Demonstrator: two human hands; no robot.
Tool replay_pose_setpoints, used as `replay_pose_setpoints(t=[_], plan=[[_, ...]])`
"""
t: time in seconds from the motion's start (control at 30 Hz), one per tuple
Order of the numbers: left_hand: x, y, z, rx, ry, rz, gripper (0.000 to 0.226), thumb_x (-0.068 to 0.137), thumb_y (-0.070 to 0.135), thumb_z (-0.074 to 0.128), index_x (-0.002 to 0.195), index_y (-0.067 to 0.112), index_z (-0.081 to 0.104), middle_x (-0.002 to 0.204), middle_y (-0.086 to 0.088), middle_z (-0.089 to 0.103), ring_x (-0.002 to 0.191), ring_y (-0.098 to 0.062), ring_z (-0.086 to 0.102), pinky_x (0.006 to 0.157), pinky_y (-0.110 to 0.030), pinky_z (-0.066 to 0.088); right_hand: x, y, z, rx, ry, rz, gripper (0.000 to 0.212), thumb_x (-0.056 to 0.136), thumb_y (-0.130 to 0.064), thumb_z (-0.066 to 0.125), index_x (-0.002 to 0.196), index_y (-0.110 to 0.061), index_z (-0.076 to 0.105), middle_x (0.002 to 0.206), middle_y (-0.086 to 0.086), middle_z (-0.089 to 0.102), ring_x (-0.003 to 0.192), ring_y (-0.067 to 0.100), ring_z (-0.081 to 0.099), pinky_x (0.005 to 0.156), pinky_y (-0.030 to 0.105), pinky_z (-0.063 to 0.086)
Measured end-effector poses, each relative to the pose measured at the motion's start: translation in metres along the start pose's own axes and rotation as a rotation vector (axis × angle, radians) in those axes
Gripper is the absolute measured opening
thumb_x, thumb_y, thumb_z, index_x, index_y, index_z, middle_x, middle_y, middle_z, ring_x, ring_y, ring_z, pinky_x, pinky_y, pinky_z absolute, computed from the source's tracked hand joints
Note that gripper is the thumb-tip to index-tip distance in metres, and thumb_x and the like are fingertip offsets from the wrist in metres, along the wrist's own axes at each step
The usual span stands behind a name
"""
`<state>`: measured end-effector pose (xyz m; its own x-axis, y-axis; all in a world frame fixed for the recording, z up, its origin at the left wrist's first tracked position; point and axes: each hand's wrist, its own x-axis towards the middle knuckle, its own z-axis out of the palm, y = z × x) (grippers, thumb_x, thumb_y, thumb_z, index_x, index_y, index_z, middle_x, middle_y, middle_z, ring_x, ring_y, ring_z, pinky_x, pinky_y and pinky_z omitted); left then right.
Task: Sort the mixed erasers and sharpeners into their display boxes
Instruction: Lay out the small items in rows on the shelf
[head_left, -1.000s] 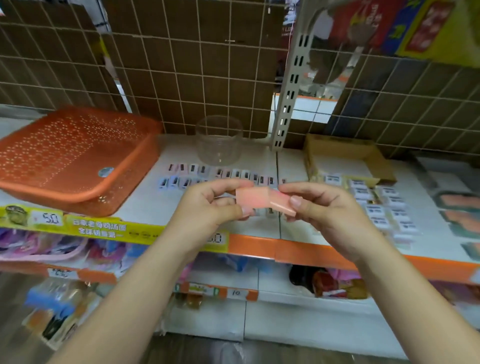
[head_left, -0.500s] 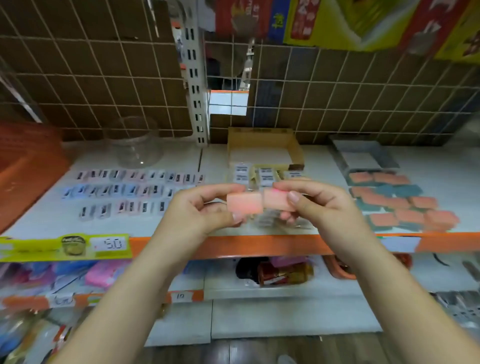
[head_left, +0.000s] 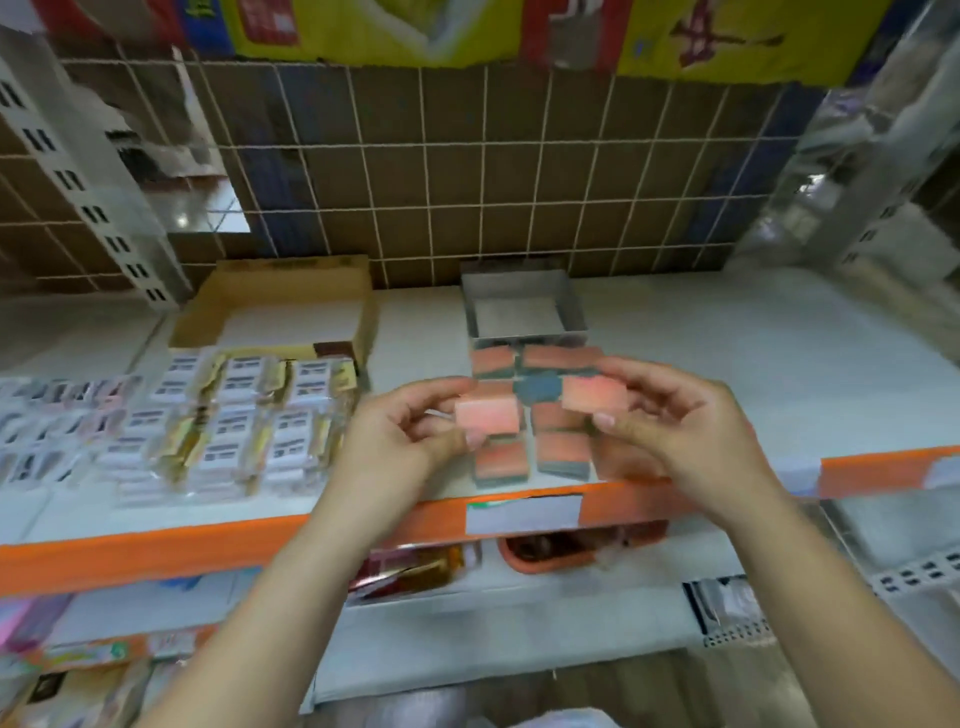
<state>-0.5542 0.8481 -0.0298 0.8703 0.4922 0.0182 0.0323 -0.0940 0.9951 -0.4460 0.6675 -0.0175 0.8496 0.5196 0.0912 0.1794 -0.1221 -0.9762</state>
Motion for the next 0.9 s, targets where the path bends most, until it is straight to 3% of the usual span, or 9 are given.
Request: replay_pose_setpoints(t=[0.1, 0.17, 0.27, 0.37, 0.43, 0.5, 0.67, 0.8, 0.9], plan=[[0.011, -0.004, 0.022, 0.081, 0.062, 0.053, 0.04, 0.072, -0.011, 0.068, 0.083, 0.027, 0.063, 0.062, -0.002, 0.055, 0.049, 0.003, 0.047, 0.053, -0.006, 0.039, 0.016, 0.016, -0.033, -0.185, 0.062, 0.004, 0.033, 0.075, 0.003, 0.068, 0.093, -0.025, 0.065, 0.087, 0.015, 0.063, 0.074, 0.007, 0.054, 0.067, 0.008, 0.042], [0.019, -0.007, 0.027, 0.129, 0.087, 0.067, 0.038, 0.074, -0.008, 0.067, 0.084, 0.028, 0.062, 0.063, 0.0, 0.054, 0.053, 0.0, 0.048, 0.054, -0.009, 0.04, 0.026, 0.025, -0.044, -0.267, 0.046, 0.019, 0.029, 0.077, 0.003, 0.067, 0.095, -0.02, 0.065, 0.087, 0.003, 0.065, 0.07, -0.004, 0.056, 0.066, 0.001, 0.041], [0.028, -0.013, 0.028, 0.201, 0.119, 0.071, 0.03, 0.075, -0.004, 0.068, 0.088, 0.023, 0.066, 0.069, 0.001, 0.055, 0.064, -0.011, 0.049, 0.065, -0.024, 0.044, 0.04, 0.039, -0.046, -0.38, -0.024, 0.034, 0.028, 0.079, 0.002, 0.066, 0.102, -0.014, 0.066, 0.087, -0.006, 0.062, 0.071, -0.005, 0.054, 0.064, -0.002, 0.04], [0.033, -0.015, 0.024, 0.309, 0.14, 0.107, 0.026, 0.075, 0.001, 0.071, 0.092, 0.021, 0.067, 0.08, 0.001, 0.058, 0.069, -0.014, 0.052, 0.069, -0.031, 0.045, 0.049, 0.048, -0.042, -0.414, -0.113, 0.038, 0.031, 0.078, 0.003, 0.066, 0.105, -0.013, 0.066, 0.09, 0.0, 0.063, 0.073, -0.001, 0.058, 0.072, 0.009, 0.046], [0.035, -0.016, 0.022, 0.358, 0.135, 0.115, 0.026, 0.075, 0.003, 0.071, 0.095, 0.019, 0.067, 0.088, -0.004, 0.058, 0.072, -0.016, 0.052, 0.073, -0.034, 0.045, 0.052, 0.054, -0.042, -0.497, -0.14, 0.032, 0.033, 0.077, -0.003, 0.069, 0.108, -0.016, 0.067, 0.1, 0.008, 0.06, 0.086, 0.013, 0.057, 0.081, 0.019, 0.044], [0.037, -0.018, 0.021, 0.387, 0.126, 0.097, 0.027, 0.077, 0.004, 0.07, 0.102, 0.012, 0.068, 0.089, -0.007, 0.058, 0.072, -0.014, 0.051, 0.074, -0.032, 0.045, 0.051, 0.056, -0.045, -0.547, -0.145, 0.019, 0.035, 0.075, -0.008, 0.072, 0.108, -0.019, 0.067, 0.104, 0.006, 0.058, 0.094, 0.017, 0.053, 0.083, 0.018, 0.037], [0.042, -0.022, 0.023, 0.486, 0.128, 0.127, 0.033, 0.081, 0.006, 0.067, 0.113, 0.006, 0.064, 0.087, -0.005, 0.058, 0.069, -0.005, 0.048, 0.063, -0.006, 0.037, 0.053, 0.052, -0.047, -0.563, -0.189, -0.008, 0.036, 0.074, -0.006, 0.073, 0.107, -0.018, 0.067, 0.095, -0.014, 0.054, 0.105, 0.017, 0.046, 0.09, 0.023, 0.035], [0.045, -0.025, 0.028, 0.458, 0.127, 0.119, 0.031, 0.081, 0.006, 0.067, 0.112, 0.007, 0.065, 0.083, -0.001, 0.055, 0.069, -0.009, 0.048, 0.067, -0.014, 0.039, 0.055, 0.055, -0.048, -0.497, -0.199, 0.032, 0.032, 0.076, -0.007, 0.07, 0.103, -0.024, 0.066, 0.105, -0.007, 0.057, 0.103, 0.013, 0.047, 0.082, 0.018, 0.033], [0.046, -0.022, 0.034, 0.419, 0.124, 0.134, 0.03, 0.081, 0.005, 0.066, 0.11, 0.01, 0.065, 0.08, 0.001, 0.053, 0.068, -0.01, 0.048, 0.066, -0.018, 0.041, 0.054, 0.052, -0.046, -0.464, -0.142, -0.021, 0.03, 0.079, -0.005, 0.066, 0.105, -0.021, 0.066, 0.099, -0.014, 0.055, 0.095, 0.007, 0.047, 0.074, 0.007, 0.035]])
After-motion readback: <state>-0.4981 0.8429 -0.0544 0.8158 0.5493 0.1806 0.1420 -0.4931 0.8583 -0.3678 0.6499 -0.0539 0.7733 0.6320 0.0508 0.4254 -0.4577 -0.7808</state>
